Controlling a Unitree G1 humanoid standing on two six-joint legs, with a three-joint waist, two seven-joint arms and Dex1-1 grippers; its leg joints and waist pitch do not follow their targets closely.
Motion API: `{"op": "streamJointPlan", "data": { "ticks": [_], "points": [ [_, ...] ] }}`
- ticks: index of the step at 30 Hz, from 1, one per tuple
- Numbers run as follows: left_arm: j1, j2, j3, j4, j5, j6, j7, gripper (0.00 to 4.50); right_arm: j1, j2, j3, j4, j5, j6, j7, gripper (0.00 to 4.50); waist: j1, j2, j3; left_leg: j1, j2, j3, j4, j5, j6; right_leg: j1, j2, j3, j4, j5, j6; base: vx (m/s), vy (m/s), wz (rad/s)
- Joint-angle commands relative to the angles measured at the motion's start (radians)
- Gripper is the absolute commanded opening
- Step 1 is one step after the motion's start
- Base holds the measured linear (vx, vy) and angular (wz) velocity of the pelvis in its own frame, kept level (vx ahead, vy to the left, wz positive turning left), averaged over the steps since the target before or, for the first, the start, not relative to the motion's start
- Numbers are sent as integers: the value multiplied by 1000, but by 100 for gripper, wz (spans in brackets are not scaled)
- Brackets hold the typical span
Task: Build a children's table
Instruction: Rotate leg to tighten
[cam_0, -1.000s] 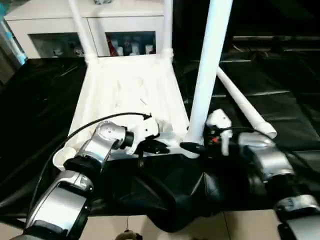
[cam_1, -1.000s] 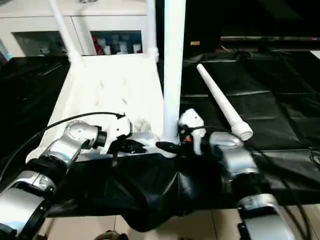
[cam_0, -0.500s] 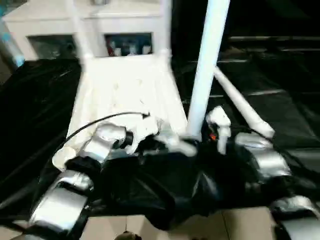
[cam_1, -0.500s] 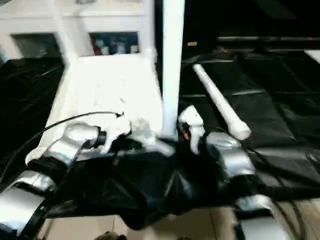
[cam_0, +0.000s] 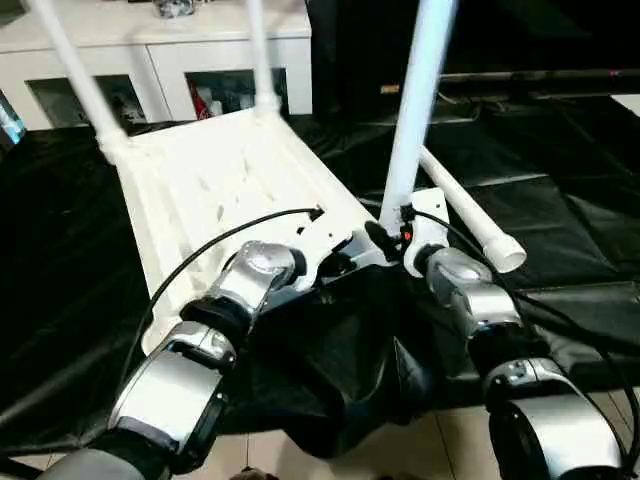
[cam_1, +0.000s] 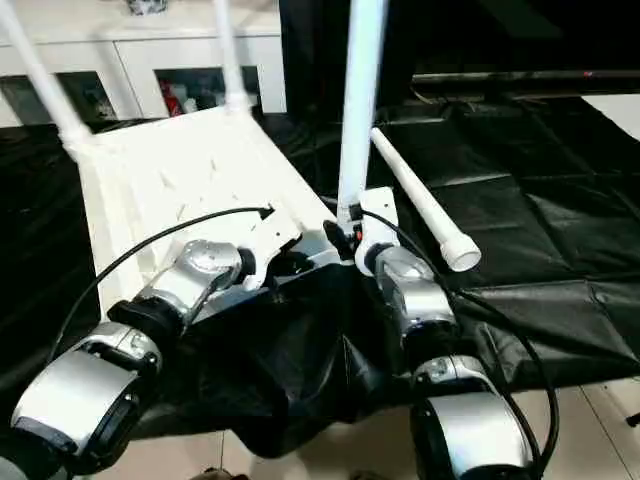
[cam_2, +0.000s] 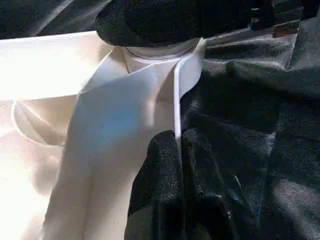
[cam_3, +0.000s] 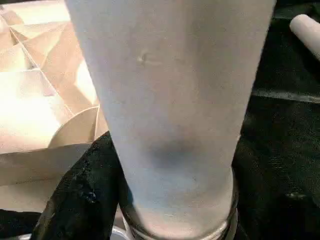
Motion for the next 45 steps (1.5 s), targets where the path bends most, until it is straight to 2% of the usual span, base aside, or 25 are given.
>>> {"op": "streamJointPlan", "data": {
  "ticks": [1, 3, 4, 5, 6, 8, 10, 12, 19, 23, 24, 26, 30, 31, 32, 35, 38, 40, 41, 42, 43, 45],
  "points": [
    [-22, -18, 10, -24, -9, -61, -25, 0, 17, 58, 51, 18, 11, 18, 111, 340, 3, -11, -70, 18, 42, -28, -75, -323, 41, 43, -63, 35, -80, -299, -213, 0, 0, 0],
    [-13, -4, 7, -30, -13, -76, -61, 0, 23, 40, 64, -3, 9, 13, 154, 366, 3, -10, -70, 16, 43, -28, -75, -316, 48, 44, -63, 34, -81, -317, -209, 0, 0, 0],
    [5, 19, 1, -44, -20, -104, -124, 0, 43, -1, 94, -48, 0, 5, 234, 366, 5, -12, -69, 15, 44, -27, -75, -313, 52, 45, -62, 33, -83, -324, -204, 0, 0, 0],
    [9, 23, 0, -48, -23, -113, -141, 0, 49, -11, 101, -58, -1, 6, 252, 366, 6, -16, -70, 15, 44, -26, -74, -308, 56, 46, -61, 33, -83, -323, -203, 0, 0, 0],
    [18, 33, -4, -56, -29, -125, -176, 0, 61, -31, 115, -80, -3, 5, 294, 366, 9, -14, -70, 13, 46, -27, -74, -295, 62, 48, -61, 32, -80, -315, -203, 0, 0, 0],
    [32, 51, -11, -66, -35, -136, -228, 0, 80, -64, 136, -117, -1, 6, 366, 366, 12, -12, -73, 15, 49, -25, -72, -274, 68, 46, -62, 33, -75, -284, -216, 0, 0, 0],
    [53, 77, -20, -86, -47, -151, -309, 0, 109, -119, 165, -173, 7, 7, 476, 366, 23, -12, -72, 15, 53, -23, -71, -262, 78, 47, -60, 34, -71, -248, -232, 0, 0, 0],
    [65, 96, -23, -96, -53, -159, -350, 0, 130, -161, 179, -214, 14, 5, 552, 366, 27, -9, -73, 17, 55, -22, -71, -267, 76, 44, -60, 34, -69, -243, -240, 0, 0, 0],
    [97, 148, -24, -134, -69, -186, -492, 0, 166, -261, 202, -306, 31, 54, 727, 366, 46, -11, -69, 21, 58, -24, -77, -295, 56, 44, -63, 38, -72, -290, -227, 0, 0, 0],
    [110, 168, -25, -153, -68, -185, -519, 0, 168, -288, 204, -321, 36, 64, 758, 329, 46, -10, -70, 20, 57, -23, -76, -286, 52, 41, -63, 38, -70, -281, -231, 0, 0, 0],
    [111, 169, -24, -154, -66, -186, -521, 0, 168, -290, 204, -321, 35, 65, 761, 317, 46, -7, -70, 21, 57, -24, -77, -291, 48, 40, -63, 38, -72, -288, -230, 0, 0, 0],
    [114, 172, -23, -155, -64, -188, -524, 0, 168, -292, 204, -322, 34, 69, 767, 295, 46, -8, -71, 20, 57, -24, -76, -291, 43, 41, -63, 37, -70, -287, -229, 0, 0, 0],
    [119, 175, -21, -165, -64, -184, -530, 0, 178, -289, 207, -348, 37, 90, 778, 281, 47, -9, -72, 19, 56, -24, -75, -279, 46, 43, -63, 37, -68, -270, -231, 0, 0, 0],
    [120, 174, -20, -168, -65, -183, -529, 0, 181, -288, 209, -353, 38, 94, 780, 279, 47, -9, -72, 19, 57, -24, -74, -273, 48, 43, -63, 37, -67, -264, -233, 0, 0, 0],
    [120, 172, -18, -169, -66, -177, -522, 0, 187, -284, 211, -353, 39, 99, 775, 278, 46, -14, -70, 18, 57, -24, -75, -274, 50, 43, -62, 37, -69, -268, -232, 0, 0, 0],
    [117, 164, -10, -165, -66, -161, -492, 0, 192, -272, 207, -341, 32, 111, 742, 275, 47, -11, -71, 19, 57, -24, -75, -274, 48, 41, -64, 37, -69, -290, -225, 0, 0, 0],
    [87, 139, 7, -128, -49, -129, -375, 0, 176, -236, 194, -274, -18, 137, 584, 275, 41, -9, -68, 19, 56, -25, -77, -287, 32, 37, -62, 38, -71, -322, -217, 0, 0, 0],
    [53, 108, 19, -86, -30, -95, -248, 0, 162, -182, 163, -209, -33, 157, 435, 274, 31, -14, -64, 26, 50, -27, -77, -333, 7, 31, -64, 38, -82, -414, -192, 0, 0, 0],
    [27, 81, 27, -57, -18, -64, -156, 0, 152, -137, 136, -162, -35, 162, 326, 274, 31, -10, -64, 29, 50, -30, -77, -345, -2, 30, -67, 38, -82, -431, -191, 0, 0, 0],
    [4, 53, 37, -36, -15, -35, -81, 0, 137, -95, 105, -115, -31, 158, 212, 274, 23, -12, -61, 28, 47, -35, -80, -367, -17, 31, -64, 34, -88, -477, -173, 0, 0, 0],
    [-9, 36, 43, -25, -16, -17, -39, 0, 126, -70, 82, -87, -25, 157, 142, 274, 17, -9, -61, 32, 46, -35, -80, -385, -26, 26, -65, 34, -92, -501, -162, 0, 0, 0],
    [-21, 20, 50, -15, -17, 2, 0, 0, 113, -49, 62, -59, -15, 154, 87, 274, 6, -13, -61, 31, 43, -37, -80, -402, -20, 28, -64, 31, -100, -522, -146, 0, 0, 0]
  ]
}}
